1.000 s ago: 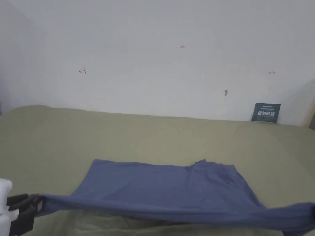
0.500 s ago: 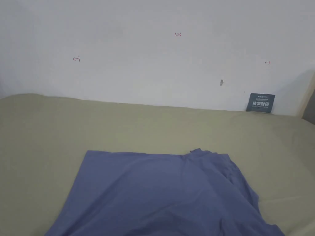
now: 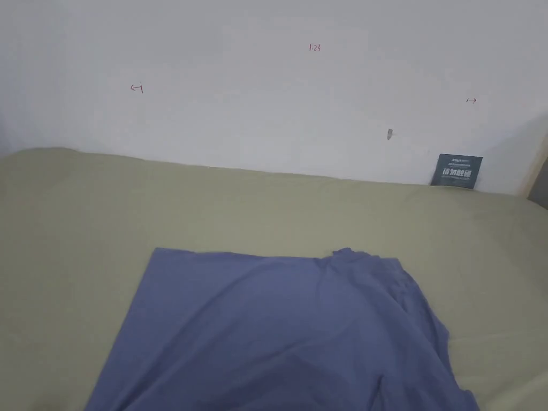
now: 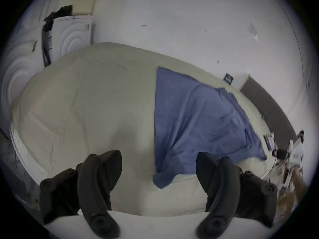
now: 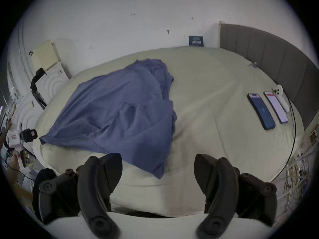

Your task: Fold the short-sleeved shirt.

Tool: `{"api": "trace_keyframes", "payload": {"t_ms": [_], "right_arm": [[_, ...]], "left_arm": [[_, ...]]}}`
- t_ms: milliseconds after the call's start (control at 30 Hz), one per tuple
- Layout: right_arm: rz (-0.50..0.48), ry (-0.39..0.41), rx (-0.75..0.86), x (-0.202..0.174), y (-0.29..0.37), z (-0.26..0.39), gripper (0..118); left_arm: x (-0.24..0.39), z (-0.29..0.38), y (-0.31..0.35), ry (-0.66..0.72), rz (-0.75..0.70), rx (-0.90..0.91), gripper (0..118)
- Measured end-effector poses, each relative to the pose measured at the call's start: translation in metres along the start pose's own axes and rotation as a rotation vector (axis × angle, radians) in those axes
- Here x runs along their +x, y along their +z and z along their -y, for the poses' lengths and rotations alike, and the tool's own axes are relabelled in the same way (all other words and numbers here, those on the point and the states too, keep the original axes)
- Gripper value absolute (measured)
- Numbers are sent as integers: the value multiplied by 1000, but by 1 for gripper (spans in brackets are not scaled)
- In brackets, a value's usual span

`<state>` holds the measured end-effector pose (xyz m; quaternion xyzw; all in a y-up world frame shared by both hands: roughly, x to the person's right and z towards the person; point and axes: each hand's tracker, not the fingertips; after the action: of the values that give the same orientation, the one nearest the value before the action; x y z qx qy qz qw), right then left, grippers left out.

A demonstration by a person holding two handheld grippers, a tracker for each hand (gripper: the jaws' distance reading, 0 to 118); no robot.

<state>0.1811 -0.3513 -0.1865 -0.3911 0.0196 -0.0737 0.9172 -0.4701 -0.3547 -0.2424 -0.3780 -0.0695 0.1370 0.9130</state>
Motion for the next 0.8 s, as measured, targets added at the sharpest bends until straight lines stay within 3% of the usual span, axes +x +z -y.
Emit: {"api": "trace_keyframes", "payload": {"t_ms": [200, 233, 267, 300, 333, 367, 433, 533, 667, 800], "right_arm": [[31, -9, 18, -24, 9, -20, 90], [39, -18, 11, -29, 8, -23, 86], [45, -23, -5, -32, 6, -26, 74], [45, -20, -19, -35, 5, -29, 50], [48, -14, -23, -37, 3, -30, 13], [44, -1, -29, -42, 0, -31, 10], [90, 23, -48, -49, -4, -30, 8], [70, 32, -49, -51, -8, -26, 7], [69, 38, -31, -51, -5, -22, 7], [60, 49, -27, -50, -4, -20, 7]], "left_arm": [[18, -20, 15, -19, -38, 49, 94], [23, -22, 14, -30, -41, 46, 89], [29, -24, 14, -39, -41, 39, 76], [33, -24, 14, -54, -38, 38, 52], [36, -24, 13, -73, -47, 39, 10], [40, -23, 10, -98, -72, 38, 0], [48, -20, 5, -139, -143, 25, 0], [47, -15, 6, -83, -63, -25, 0], [37, -3, 12, -74, -106, -43, 0], [18, 5, 20, 37, -77, -76, 4]]}}
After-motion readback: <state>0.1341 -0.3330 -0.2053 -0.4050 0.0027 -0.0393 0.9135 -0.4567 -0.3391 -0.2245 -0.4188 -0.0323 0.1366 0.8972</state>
